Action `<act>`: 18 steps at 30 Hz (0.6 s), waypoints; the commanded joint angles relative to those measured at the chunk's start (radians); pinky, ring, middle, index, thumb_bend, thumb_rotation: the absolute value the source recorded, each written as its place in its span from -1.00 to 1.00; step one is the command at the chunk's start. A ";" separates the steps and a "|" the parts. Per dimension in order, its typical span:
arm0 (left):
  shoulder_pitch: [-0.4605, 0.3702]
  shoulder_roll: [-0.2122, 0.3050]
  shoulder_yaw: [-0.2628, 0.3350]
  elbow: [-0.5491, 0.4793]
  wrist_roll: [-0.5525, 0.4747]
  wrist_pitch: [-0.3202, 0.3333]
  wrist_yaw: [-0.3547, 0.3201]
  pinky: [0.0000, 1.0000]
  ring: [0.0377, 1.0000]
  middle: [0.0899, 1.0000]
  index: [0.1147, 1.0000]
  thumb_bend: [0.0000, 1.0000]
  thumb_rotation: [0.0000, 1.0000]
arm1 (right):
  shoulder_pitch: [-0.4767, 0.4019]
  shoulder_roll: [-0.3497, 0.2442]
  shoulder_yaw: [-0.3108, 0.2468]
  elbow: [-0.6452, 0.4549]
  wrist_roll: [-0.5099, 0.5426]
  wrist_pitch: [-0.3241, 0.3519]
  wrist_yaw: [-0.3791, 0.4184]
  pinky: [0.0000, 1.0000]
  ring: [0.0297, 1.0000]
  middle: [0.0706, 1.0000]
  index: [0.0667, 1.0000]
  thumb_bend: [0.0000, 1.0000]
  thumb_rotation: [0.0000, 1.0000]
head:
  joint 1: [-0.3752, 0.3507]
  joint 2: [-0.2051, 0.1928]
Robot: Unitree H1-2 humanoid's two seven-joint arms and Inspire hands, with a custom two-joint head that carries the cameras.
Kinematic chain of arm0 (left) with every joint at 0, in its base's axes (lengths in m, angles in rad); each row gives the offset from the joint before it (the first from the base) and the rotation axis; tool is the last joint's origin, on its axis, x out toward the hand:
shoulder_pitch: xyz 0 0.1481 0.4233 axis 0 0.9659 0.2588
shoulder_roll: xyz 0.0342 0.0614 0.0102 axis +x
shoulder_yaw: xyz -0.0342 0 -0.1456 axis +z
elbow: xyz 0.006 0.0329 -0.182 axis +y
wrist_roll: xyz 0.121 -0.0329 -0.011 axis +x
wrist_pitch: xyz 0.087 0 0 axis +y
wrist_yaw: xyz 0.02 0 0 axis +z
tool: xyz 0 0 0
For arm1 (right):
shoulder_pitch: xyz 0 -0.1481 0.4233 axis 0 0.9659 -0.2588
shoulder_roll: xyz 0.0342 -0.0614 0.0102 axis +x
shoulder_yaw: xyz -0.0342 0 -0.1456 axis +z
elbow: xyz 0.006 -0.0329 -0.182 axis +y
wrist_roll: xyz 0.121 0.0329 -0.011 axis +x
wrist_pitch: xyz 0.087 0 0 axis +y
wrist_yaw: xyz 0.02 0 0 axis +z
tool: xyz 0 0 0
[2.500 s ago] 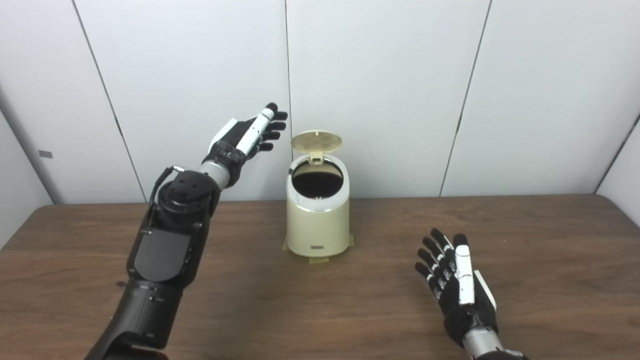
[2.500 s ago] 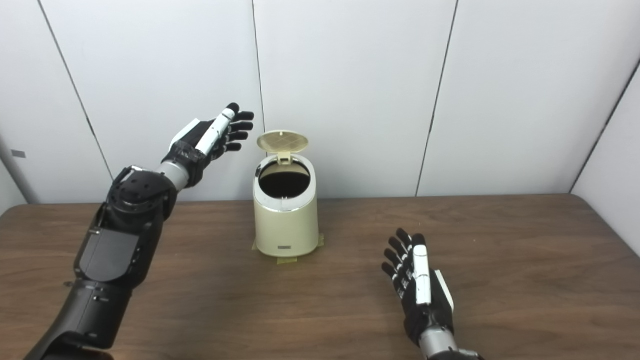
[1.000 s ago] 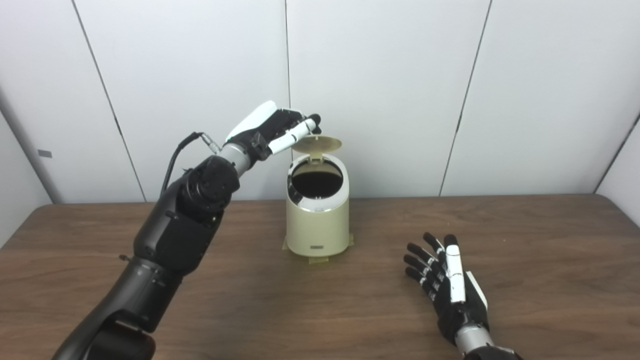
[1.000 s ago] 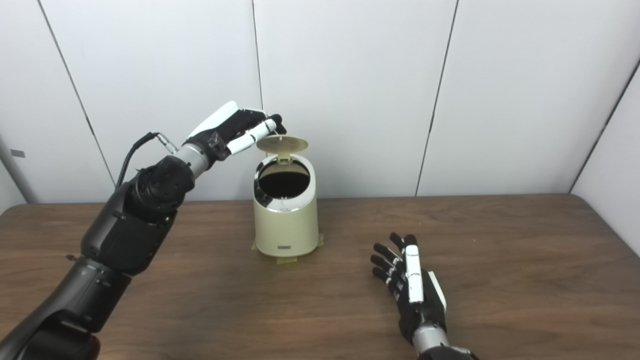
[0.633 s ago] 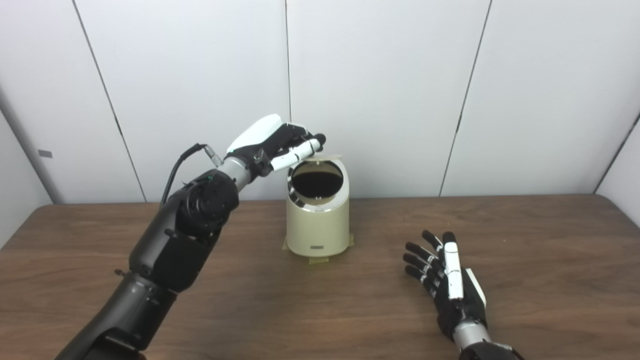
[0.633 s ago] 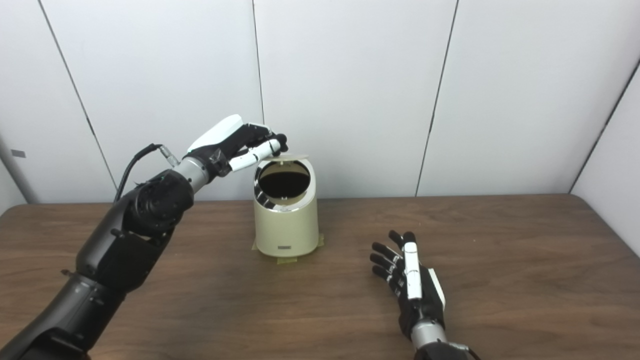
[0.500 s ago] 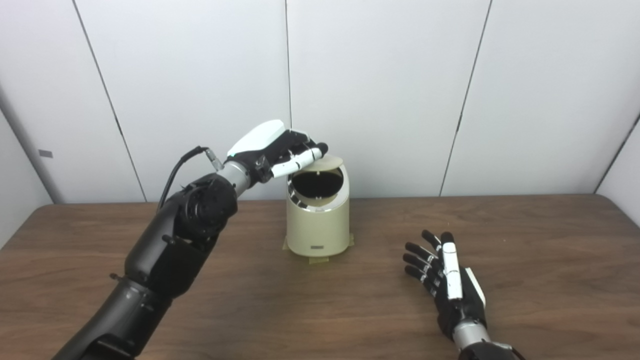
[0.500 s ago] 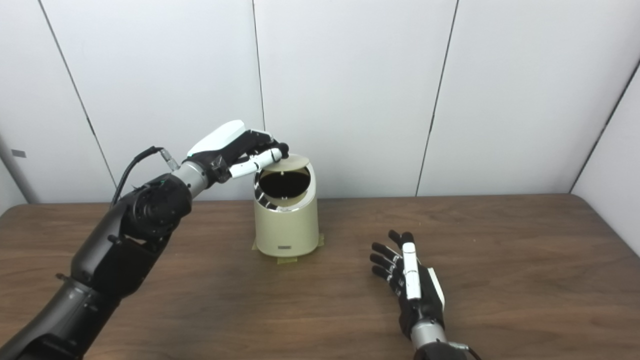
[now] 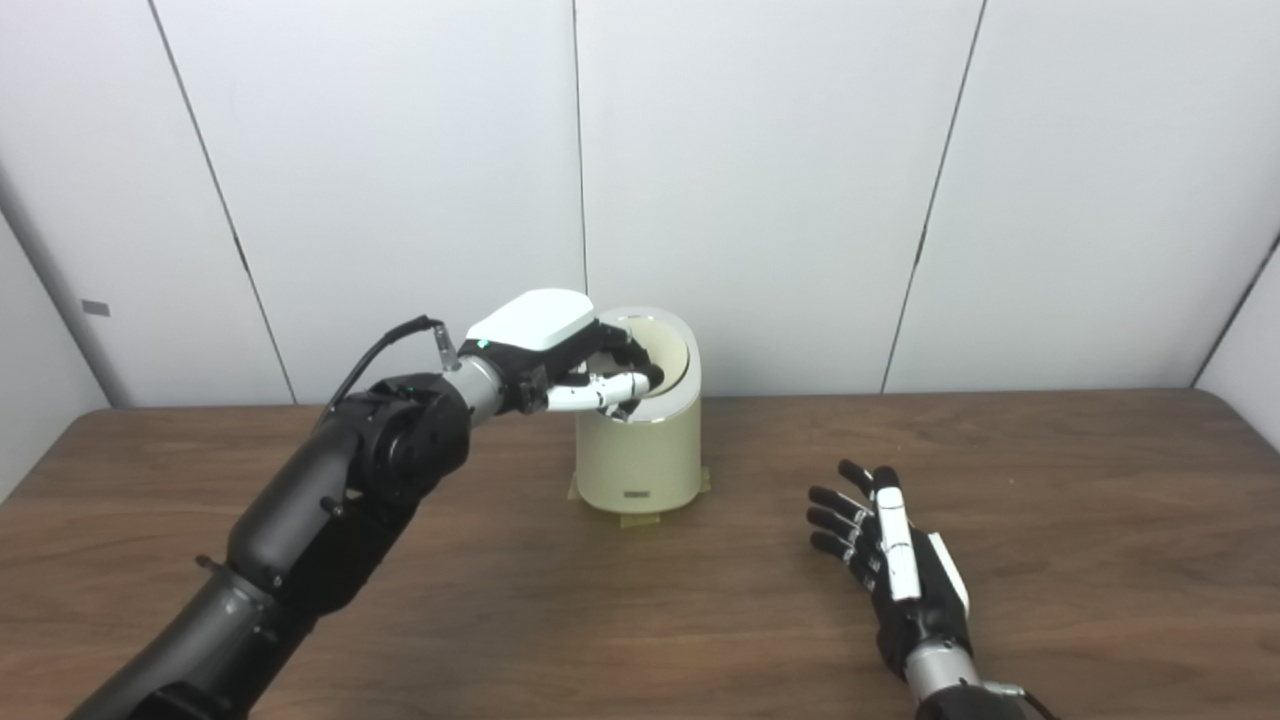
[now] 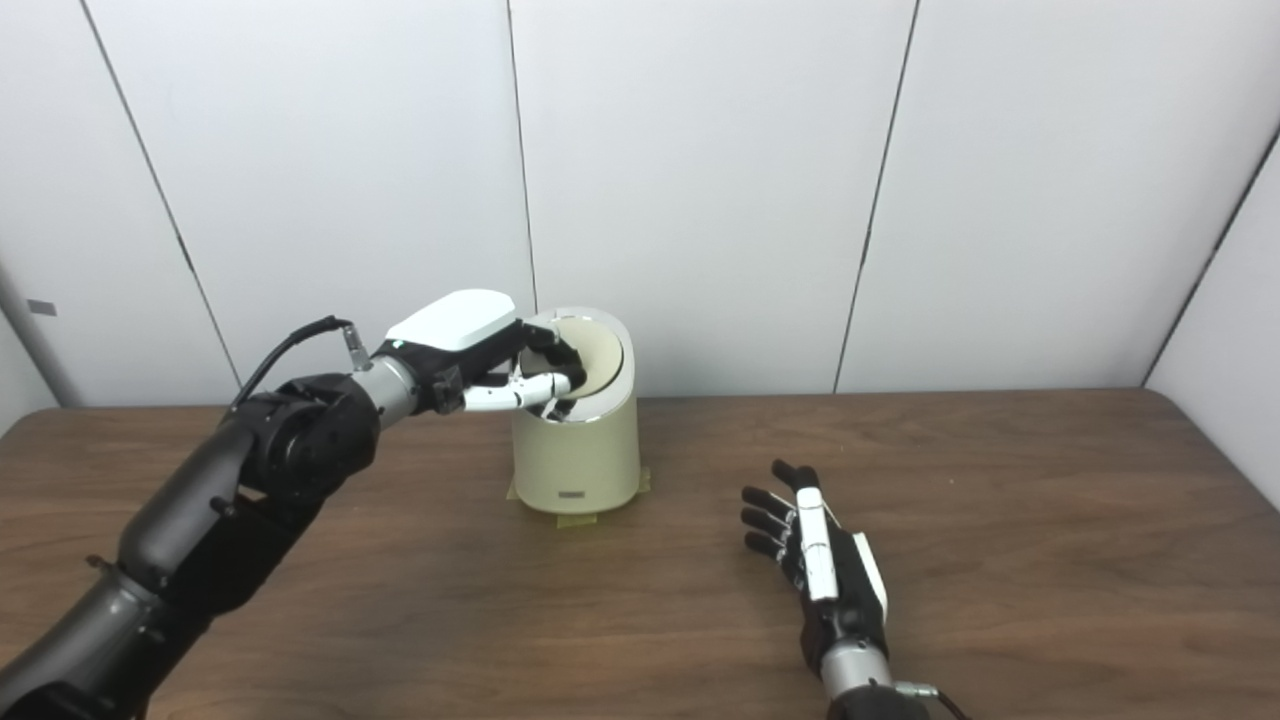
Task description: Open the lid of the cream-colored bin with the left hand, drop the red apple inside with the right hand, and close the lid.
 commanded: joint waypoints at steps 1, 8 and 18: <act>-0.043 0.010 -0.010 -0.015 0.039 0.005 -0.031 0.77 0.76 0.69 0.58 0.02 1.00 | -0.023 -0.003 0.007 0.009 -0.014 -0.007 0.000 0.69 0.53 0.49 0.74 0.08 1.00 | -0.002 0.002; -0.042 0.019 -0.073 -0.014 0.172 -0.041 -0.054 0.97 0.84 0.78 0.73 0.17 1.00 | -0.022 -0.003 0.006 0.013 -0.020 -0.010 0.000 0.66 0.53 0.48 0.74 0.08 1.00 | -0.002 0.004; -0.025 0.020 -0.126 -0.061 0.342 -0.065 -0.118 1.00 0.88 0.78 0.70 0.12 1.00 | -0.021 0.003 0.005 0.001 -0.023 -0.002 -0.002 0.65 0.52 0.47 0.73 0.08 1.00 | -0.008 0.011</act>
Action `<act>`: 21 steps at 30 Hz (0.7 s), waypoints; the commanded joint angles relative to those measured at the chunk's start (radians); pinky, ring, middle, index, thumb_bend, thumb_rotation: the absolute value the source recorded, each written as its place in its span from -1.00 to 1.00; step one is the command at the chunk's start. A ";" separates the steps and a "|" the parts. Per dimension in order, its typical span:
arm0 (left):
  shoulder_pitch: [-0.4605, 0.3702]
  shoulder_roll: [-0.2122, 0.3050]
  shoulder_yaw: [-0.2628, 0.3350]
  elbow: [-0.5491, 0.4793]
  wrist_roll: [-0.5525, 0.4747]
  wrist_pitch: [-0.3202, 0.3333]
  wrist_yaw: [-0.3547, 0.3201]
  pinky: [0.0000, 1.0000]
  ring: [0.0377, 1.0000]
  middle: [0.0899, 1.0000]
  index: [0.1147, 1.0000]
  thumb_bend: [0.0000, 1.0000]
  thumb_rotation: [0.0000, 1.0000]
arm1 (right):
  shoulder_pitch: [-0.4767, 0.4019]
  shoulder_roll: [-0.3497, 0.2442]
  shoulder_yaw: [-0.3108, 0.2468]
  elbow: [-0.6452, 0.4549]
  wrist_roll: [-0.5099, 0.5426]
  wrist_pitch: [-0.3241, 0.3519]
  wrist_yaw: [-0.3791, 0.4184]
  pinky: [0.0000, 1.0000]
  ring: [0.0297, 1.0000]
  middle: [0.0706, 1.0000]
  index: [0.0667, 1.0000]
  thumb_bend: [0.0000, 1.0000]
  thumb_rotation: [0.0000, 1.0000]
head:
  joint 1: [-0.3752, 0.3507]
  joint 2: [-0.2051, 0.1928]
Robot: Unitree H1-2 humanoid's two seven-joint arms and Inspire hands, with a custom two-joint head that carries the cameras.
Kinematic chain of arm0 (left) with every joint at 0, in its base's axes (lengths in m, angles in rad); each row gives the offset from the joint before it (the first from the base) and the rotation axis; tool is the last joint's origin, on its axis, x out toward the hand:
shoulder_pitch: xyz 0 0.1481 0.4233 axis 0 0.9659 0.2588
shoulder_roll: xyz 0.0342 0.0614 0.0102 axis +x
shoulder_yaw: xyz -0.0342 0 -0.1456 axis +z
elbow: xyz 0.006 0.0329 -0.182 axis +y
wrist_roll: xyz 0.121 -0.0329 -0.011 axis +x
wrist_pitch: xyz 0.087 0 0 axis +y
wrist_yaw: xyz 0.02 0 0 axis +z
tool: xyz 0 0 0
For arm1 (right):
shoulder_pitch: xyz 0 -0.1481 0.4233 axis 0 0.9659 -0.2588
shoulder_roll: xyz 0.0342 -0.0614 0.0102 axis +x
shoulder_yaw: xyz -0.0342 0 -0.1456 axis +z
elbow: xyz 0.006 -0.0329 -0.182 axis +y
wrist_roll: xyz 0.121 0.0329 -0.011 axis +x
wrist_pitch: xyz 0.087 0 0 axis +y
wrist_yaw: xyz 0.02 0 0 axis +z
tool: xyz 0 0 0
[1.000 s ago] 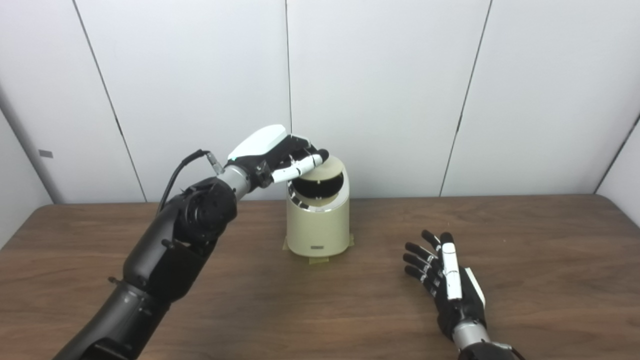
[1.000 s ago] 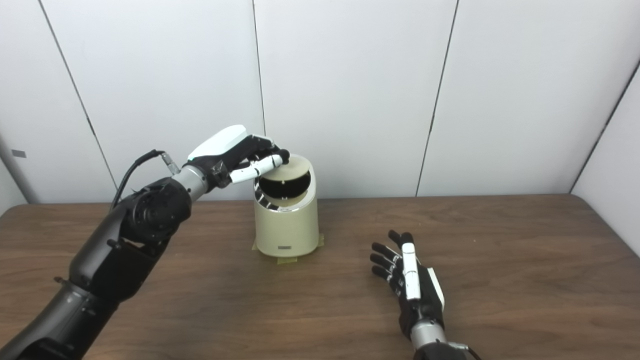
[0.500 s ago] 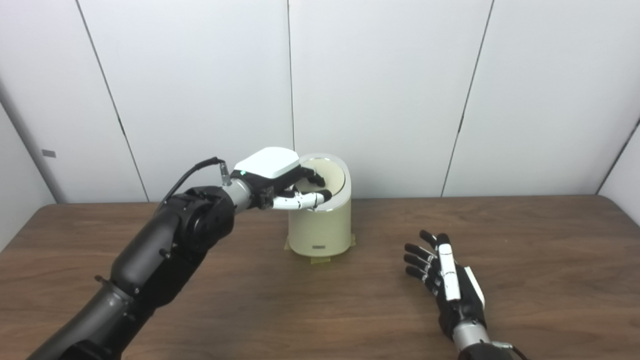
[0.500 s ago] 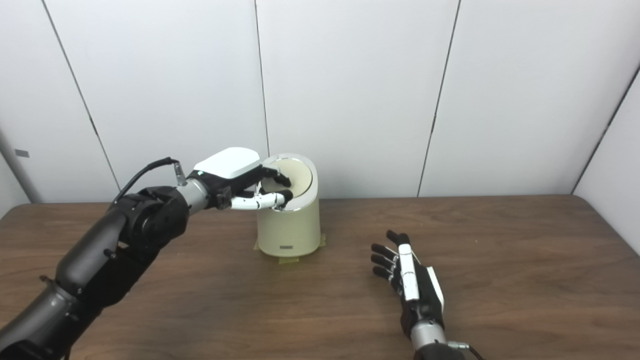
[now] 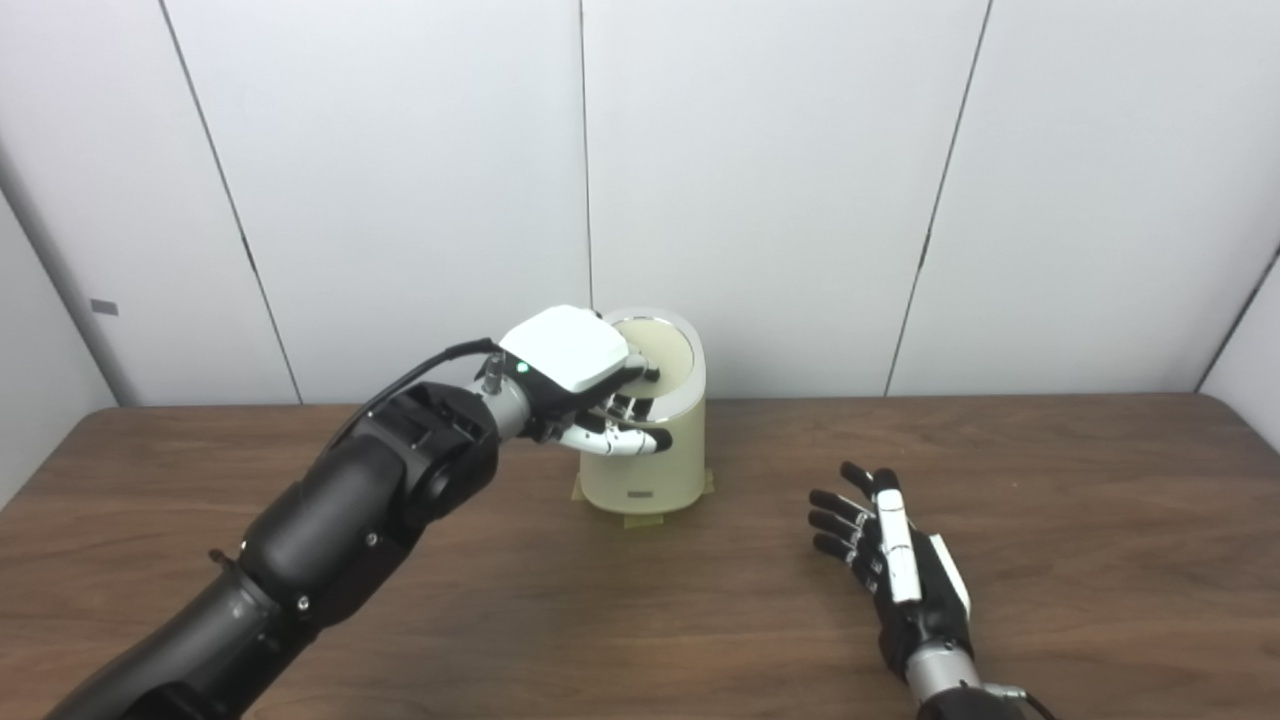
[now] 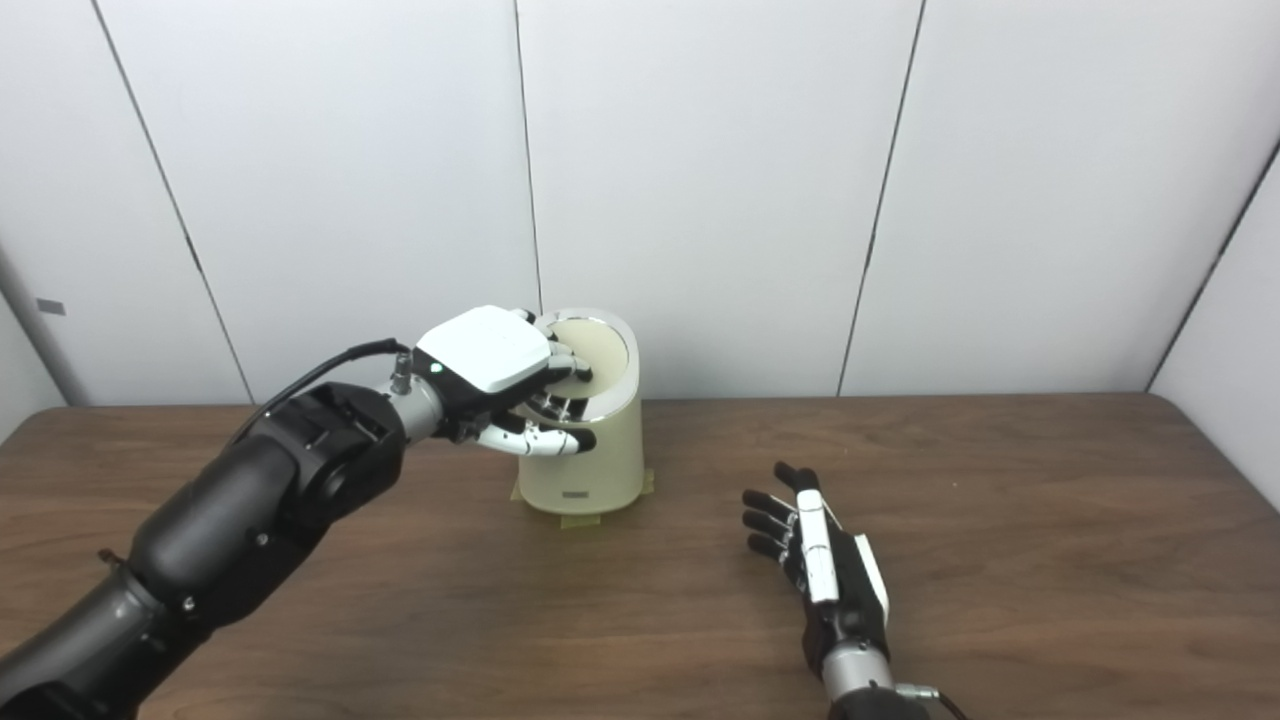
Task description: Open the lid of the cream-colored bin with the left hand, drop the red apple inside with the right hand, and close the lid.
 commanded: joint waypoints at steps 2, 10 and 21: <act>-0.012 0.015 -0.013 -0.023 0.043 -0.005 -0.079 1.00 0.88 0.78 0.71 0.08 1.00 | -0.023 0.004 0.002 -0.005 -0.004 0.011 -0.002 0.65 0.51 0.46 0.73 0.07 1.00 | 0.000 0.001; 0.003 0.021 0.048 -0.074 0.032 -0.027 -0.082 1.00 0.83 0.73 0.64 0.09 1.00 | -0.032 0.005 -0.001 0.000 -0.003 0.015 -0.002 0.66 0.53 0.46 0.75 0.08 1.00 | -0.005 -0.001; 0.006 -0.008 0.250 -0.104 -0.044 0.049 -0.003 0.89 0.85 0.81 0.73 0.07 1.00 | -0.033 0.005 0.007 -0.004 -0.009 0.017 0.000 0.65 0.53 0.46 0.75 0.11 1.00 | -0.010 0.001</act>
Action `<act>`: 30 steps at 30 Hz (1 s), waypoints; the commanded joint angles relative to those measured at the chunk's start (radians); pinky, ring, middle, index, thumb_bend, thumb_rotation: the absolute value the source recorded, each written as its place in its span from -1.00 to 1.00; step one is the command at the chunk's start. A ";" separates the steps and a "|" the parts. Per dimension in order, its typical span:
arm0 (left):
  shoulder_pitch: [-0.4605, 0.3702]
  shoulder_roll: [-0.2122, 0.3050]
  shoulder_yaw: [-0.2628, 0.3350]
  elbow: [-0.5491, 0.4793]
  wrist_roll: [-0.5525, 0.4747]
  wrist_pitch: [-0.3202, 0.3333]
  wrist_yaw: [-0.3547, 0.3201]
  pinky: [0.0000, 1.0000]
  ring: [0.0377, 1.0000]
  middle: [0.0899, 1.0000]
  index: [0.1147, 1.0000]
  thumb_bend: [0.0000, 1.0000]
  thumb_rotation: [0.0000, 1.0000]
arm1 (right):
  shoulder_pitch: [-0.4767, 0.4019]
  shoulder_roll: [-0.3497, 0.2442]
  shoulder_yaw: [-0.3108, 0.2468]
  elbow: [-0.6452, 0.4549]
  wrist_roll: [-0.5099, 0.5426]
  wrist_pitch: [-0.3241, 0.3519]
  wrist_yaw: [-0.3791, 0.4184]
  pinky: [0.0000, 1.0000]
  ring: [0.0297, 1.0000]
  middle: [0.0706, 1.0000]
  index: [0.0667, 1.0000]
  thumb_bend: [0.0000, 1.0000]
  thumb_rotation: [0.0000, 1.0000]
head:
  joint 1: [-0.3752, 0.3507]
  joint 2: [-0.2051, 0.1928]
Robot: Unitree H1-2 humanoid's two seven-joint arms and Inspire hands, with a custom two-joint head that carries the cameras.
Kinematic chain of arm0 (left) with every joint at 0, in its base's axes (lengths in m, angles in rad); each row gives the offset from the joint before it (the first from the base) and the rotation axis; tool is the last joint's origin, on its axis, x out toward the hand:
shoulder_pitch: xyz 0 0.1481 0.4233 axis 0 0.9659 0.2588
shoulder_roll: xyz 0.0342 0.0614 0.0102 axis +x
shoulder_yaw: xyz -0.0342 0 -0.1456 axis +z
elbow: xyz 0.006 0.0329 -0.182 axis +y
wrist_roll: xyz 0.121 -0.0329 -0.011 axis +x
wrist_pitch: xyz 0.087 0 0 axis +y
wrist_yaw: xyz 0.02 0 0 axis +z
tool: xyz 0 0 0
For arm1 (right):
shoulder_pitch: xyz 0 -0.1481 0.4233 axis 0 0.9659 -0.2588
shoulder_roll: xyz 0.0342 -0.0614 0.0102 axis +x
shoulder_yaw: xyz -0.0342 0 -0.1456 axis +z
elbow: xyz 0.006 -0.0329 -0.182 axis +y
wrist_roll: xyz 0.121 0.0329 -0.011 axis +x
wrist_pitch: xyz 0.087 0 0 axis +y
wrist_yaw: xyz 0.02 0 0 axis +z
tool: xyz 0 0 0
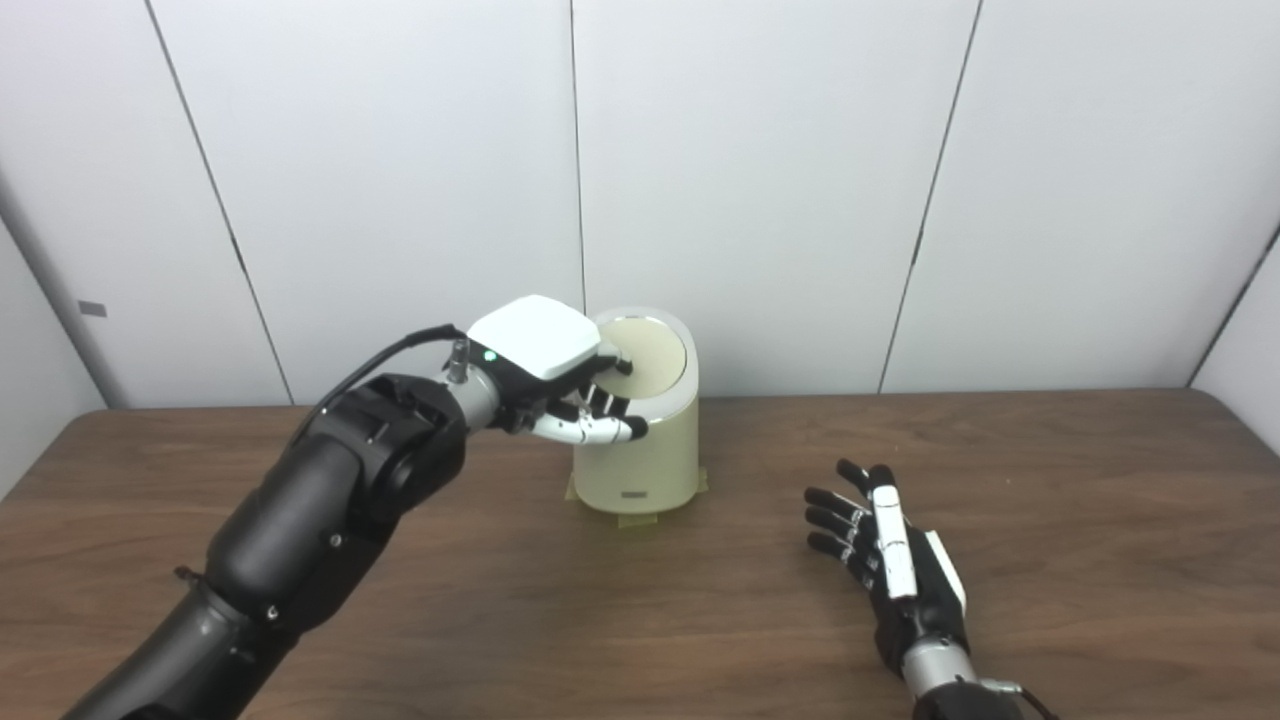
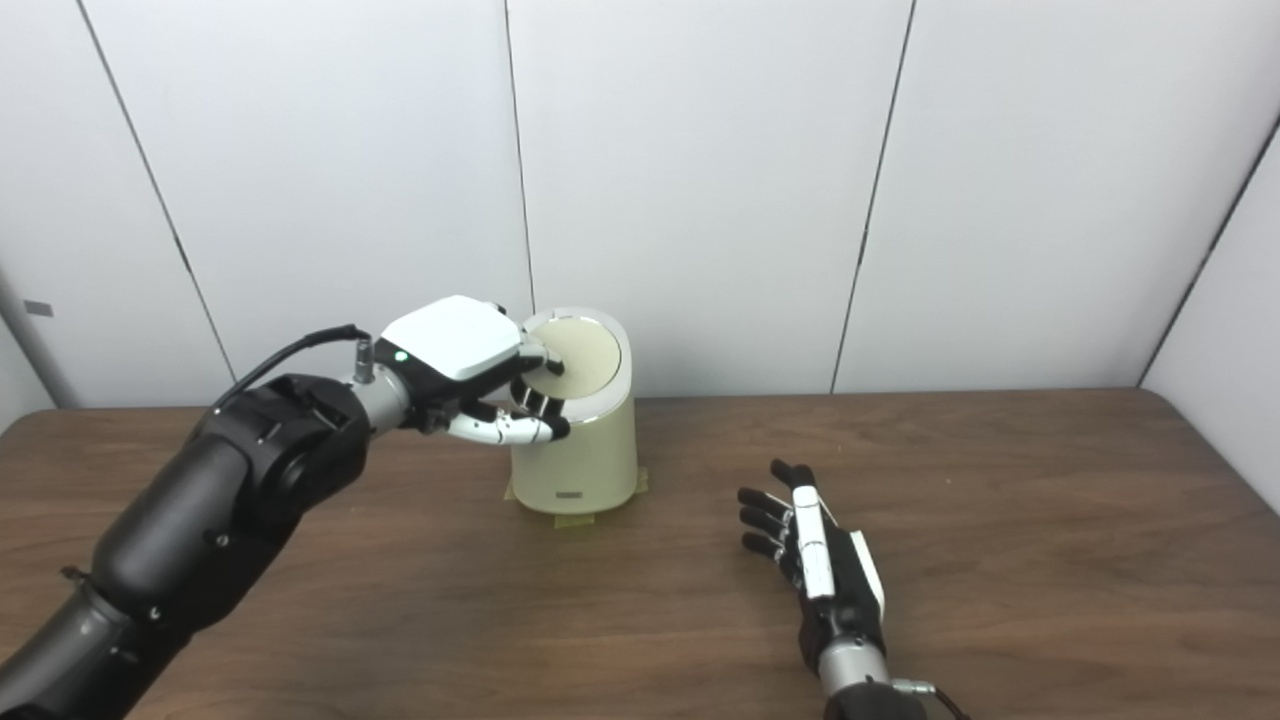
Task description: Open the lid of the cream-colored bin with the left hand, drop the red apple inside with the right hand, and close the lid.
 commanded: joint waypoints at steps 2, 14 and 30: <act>-0.032 -0.022 0.100 -0.034 -0.039 0.053 0.109 0.79 0.84 0.80 0.71 0.02 1.00 | -0.026 0.002 0.007 -0.006 -0.008 0.007 -0.001 0.65 0.53 0.46 0.75 0.11 1.00 | -0.002 0.003; 0.148 -0.175 0.348 -0.209 -0.297 0.249 0.252 0.61 0.79 0.80 0.71 -0.23 0.99 | -0.018 0.018 -0.012 -0.060 0.046 0.042 0.013 0.69 0.57 0.50 0.75 0.05 1.00 | -0.009 0.012; 0.524 -0.297 0.575 -0.416 -0.791 0.373 0.327 0.70 0.75 0.76 0.77 -0.21 0.96 | -0.006 0.050 -0.051 -0.115 0.095 -0.056 -0.018 0.43 0.49 0.43 0.64 -0.05 0.87 | -0.018 0.018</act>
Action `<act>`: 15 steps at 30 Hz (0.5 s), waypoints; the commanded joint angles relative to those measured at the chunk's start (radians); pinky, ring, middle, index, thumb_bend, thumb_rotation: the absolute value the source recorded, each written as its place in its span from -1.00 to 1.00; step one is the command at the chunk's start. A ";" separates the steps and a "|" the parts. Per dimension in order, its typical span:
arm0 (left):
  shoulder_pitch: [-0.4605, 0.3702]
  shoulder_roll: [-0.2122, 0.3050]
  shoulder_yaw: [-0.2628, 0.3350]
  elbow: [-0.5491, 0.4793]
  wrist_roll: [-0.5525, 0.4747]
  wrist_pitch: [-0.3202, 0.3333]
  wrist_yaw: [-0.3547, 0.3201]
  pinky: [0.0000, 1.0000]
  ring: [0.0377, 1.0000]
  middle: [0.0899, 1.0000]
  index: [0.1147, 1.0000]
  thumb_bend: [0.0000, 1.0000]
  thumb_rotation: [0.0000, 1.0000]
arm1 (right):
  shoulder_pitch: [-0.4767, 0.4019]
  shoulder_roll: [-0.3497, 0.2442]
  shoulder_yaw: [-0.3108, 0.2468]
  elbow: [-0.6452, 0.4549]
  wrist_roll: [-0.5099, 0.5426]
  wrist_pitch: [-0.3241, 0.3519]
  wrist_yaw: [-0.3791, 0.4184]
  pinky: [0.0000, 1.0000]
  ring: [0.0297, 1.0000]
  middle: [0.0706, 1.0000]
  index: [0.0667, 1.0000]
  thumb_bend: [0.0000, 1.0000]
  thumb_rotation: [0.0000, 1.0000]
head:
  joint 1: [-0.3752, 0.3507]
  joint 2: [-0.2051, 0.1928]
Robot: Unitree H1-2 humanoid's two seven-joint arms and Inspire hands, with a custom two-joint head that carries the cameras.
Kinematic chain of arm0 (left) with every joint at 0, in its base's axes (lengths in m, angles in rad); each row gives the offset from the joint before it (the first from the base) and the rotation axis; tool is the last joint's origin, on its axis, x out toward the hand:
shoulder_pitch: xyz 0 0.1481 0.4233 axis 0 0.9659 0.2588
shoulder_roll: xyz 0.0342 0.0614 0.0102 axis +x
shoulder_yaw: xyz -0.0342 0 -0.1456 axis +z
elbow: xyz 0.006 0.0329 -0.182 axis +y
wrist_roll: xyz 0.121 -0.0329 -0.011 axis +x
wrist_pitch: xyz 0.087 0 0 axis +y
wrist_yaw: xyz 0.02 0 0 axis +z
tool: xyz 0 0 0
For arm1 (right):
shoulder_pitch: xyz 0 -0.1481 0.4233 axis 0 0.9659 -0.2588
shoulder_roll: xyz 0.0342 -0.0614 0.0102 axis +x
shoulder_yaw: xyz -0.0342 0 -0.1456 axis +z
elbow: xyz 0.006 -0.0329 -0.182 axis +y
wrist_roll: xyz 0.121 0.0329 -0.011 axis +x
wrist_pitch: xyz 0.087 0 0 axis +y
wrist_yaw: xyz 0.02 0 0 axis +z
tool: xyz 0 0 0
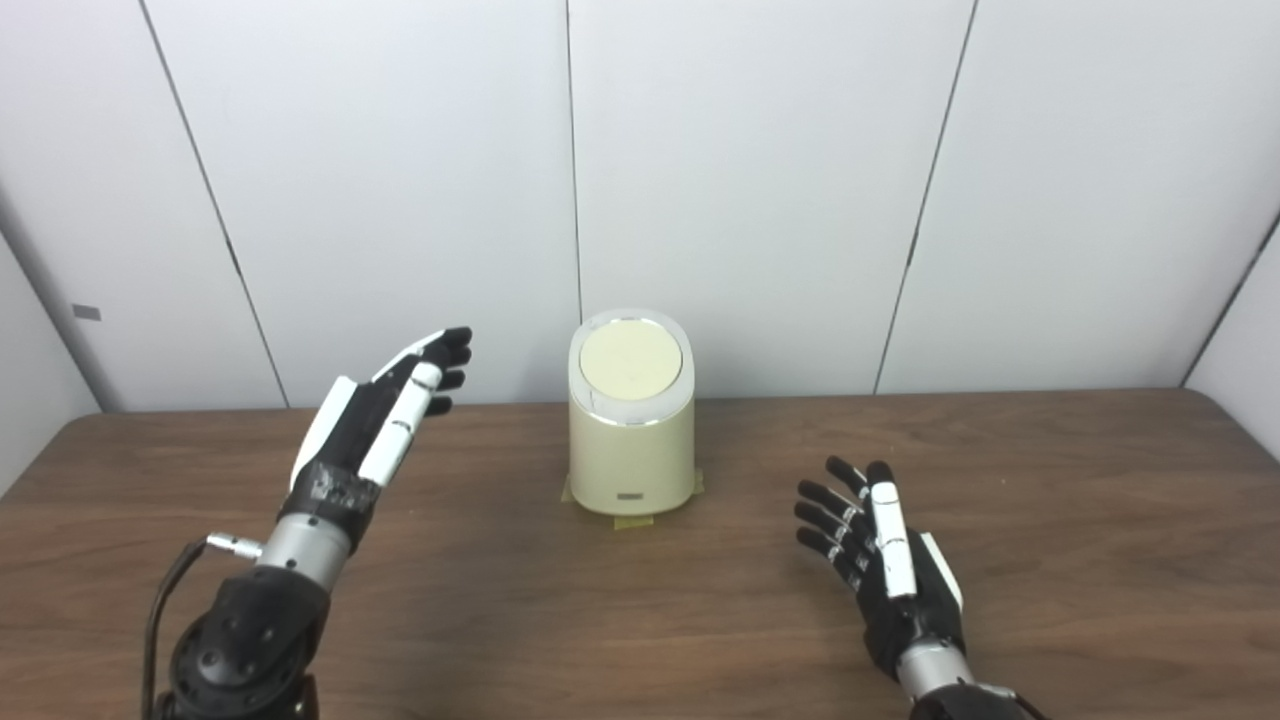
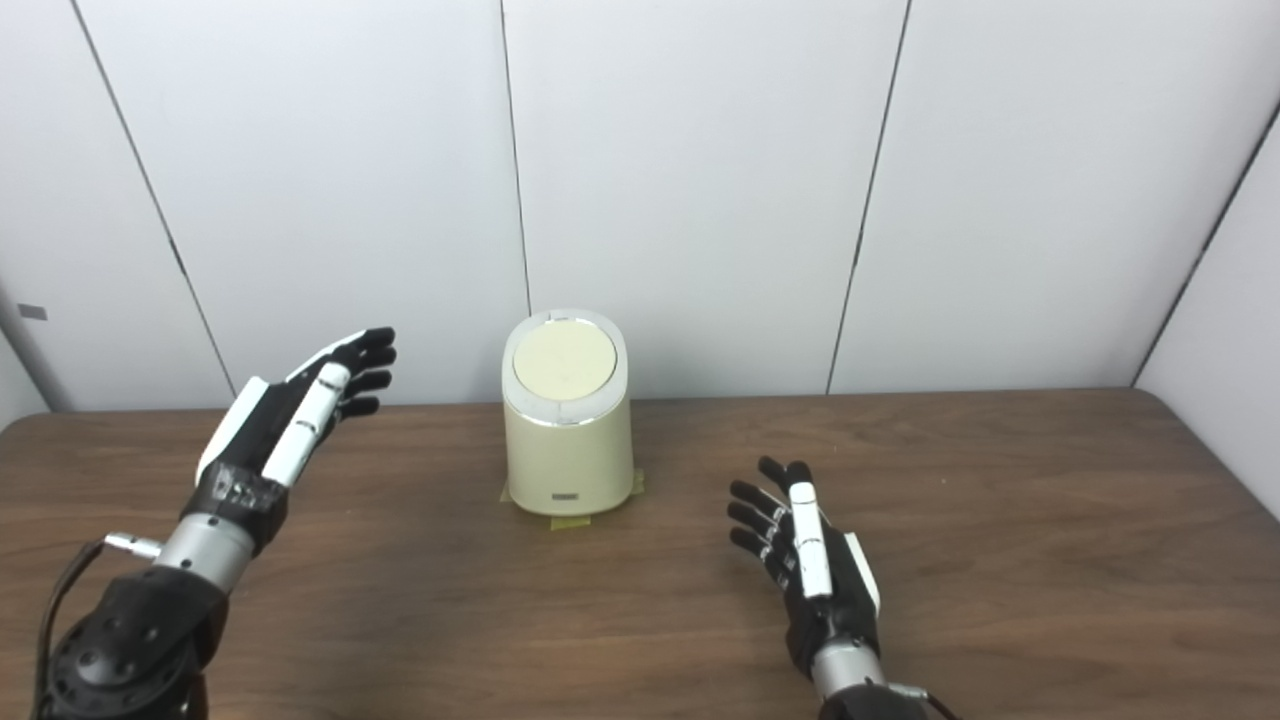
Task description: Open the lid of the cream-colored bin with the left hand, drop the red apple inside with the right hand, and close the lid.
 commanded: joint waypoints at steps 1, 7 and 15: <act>0.028 -0.011 0.018 -0.045 -0.051 -0.042 0.044 0.69 0.75 0.75 0.76 -0.23 0.96 | -0.024 0.002 -0.002 -0.033 -0.014 -0.074 -0.009 0.42 0.47 0.42 0.63 -0.05 0.92 | 0.001 0.000; 0.147 -0.046 0.050 -0.011 -0.193 -0.119 0.101 0.79 0.76 0.78 0.78 -0.38 1.00 | -0.011 -0.014 -0.001 -0.057 -0.022 -0.065 -0.005 0.41 0.48 0.46 0.63 -0.03 1.00 | 0.007 0.002; 0.191 -0.042 0.032 0.029 -0.222 -0.186 0.162 0.83 0.79 0.77 0.78 -0.30 1.00 | 0.000 -0.054 0.024 -0.076 -0.062 -0.073 0.011 0.45 0.54 0.54 0.68 -0.01 1.00 | 0.018 0.007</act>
